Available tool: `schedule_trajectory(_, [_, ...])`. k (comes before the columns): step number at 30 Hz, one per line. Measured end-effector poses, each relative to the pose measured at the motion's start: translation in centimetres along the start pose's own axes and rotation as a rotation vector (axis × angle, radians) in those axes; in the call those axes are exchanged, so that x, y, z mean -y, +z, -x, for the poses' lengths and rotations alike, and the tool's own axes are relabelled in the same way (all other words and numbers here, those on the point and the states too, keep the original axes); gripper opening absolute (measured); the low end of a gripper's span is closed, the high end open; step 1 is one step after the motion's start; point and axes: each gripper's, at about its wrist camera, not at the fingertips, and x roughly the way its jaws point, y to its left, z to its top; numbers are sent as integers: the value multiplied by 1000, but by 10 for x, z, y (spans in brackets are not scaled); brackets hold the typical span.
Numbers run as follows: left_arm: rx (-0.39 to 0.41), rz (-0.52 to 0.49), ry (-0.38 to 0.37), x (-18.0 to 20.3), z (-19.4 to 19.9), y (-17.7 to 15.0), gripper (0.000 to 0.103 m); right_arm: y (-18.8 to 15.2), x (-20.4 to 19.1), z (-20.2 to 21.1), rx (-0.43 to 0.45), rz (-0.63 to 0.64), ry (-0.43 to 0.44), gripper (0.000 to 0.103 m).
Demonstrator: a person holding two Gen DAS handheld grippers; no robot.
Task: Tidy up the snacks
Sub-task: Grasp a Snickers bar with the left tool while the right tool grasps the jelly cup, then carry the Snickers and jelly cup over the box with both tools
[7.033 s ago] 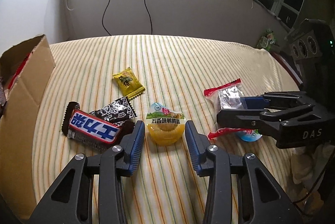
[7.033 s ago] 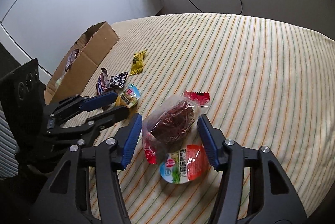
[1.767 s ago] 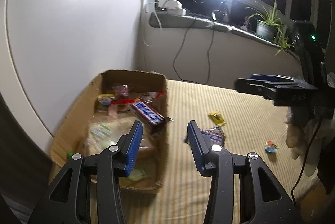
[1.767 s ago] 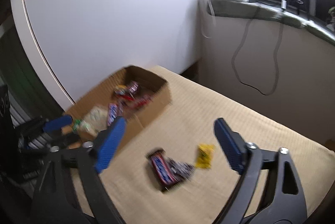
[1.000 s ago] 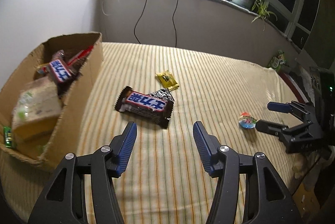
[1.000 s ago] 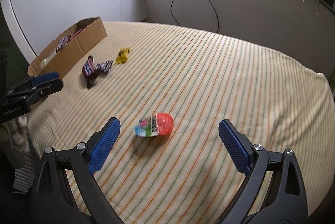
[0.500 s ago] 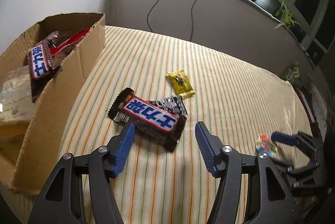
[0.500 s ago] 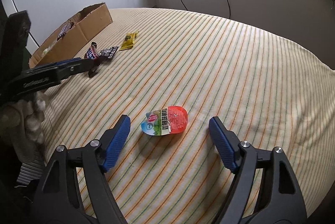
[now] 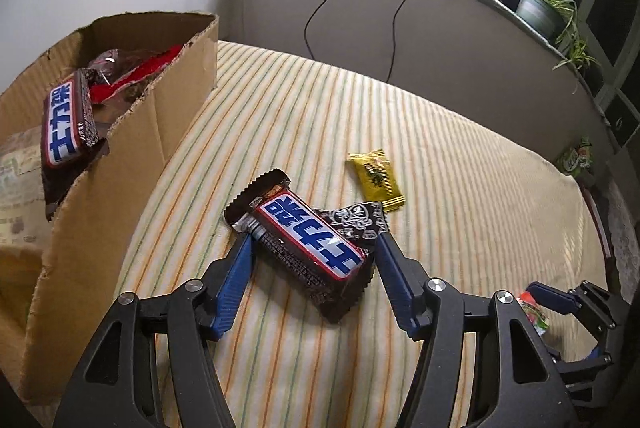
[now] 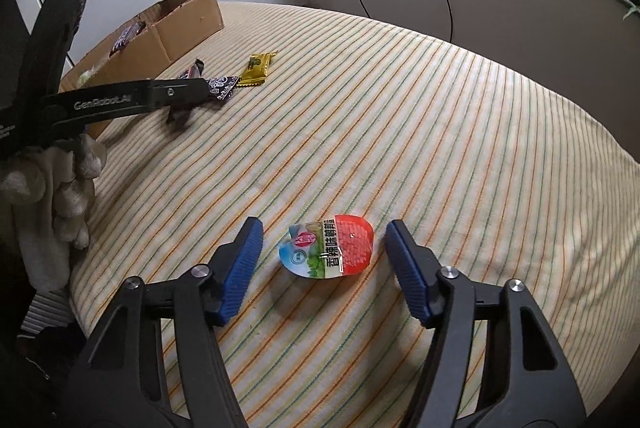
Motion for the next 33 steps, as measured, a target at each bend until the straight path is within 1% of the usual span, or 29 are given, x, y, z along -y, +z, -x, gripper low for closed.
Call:
schedule_trajectory(3, [0,-14,14,2,-2,0,61,0,-1,-1,1,6,-3,60])
schedule_trajectory(6, [9,-12,16,1,-1,-3,55,0,1,-1,3,6,-5,55])
schedule_trajectory(8, [13,-4,12,-2,0,-4,45,0,3,0,4,1,-6,51])
schedule_trajectory(11, [14,-3,7,-5,2,-5,38,0,8,0,6,-1,-5,46])
schedule_trajectory(12, [14,-6,4,-5,2,-5,36,0,8,0,7,-1,-5,45])
schedule_trajectory(13, [14,-9,5,-6,2,-6,30,0,8,1,7,-1,-6,45])
schedule_trajectory(14, [16,-12,5,-5,2,-6,29,-1,8,1,8,0,-8,44])
schedule_trajectory(18, [17,-30,1,-4,5,-8,28,-4,7,4,7,5,-21,42])
schedule_trajectory(24, [27,-54,-1,-4,15,-14,28,-7,12,9,14,-21,-4,40])
schedule_trajectory(28, [35,-60,-13,-4,21,-17,28,-9,12,13,20,-31,-9,40])
schedule_trajectory(33, [70,-63,-18,-4,35,-19,28,-10,8,18,25,-38,-14,40])
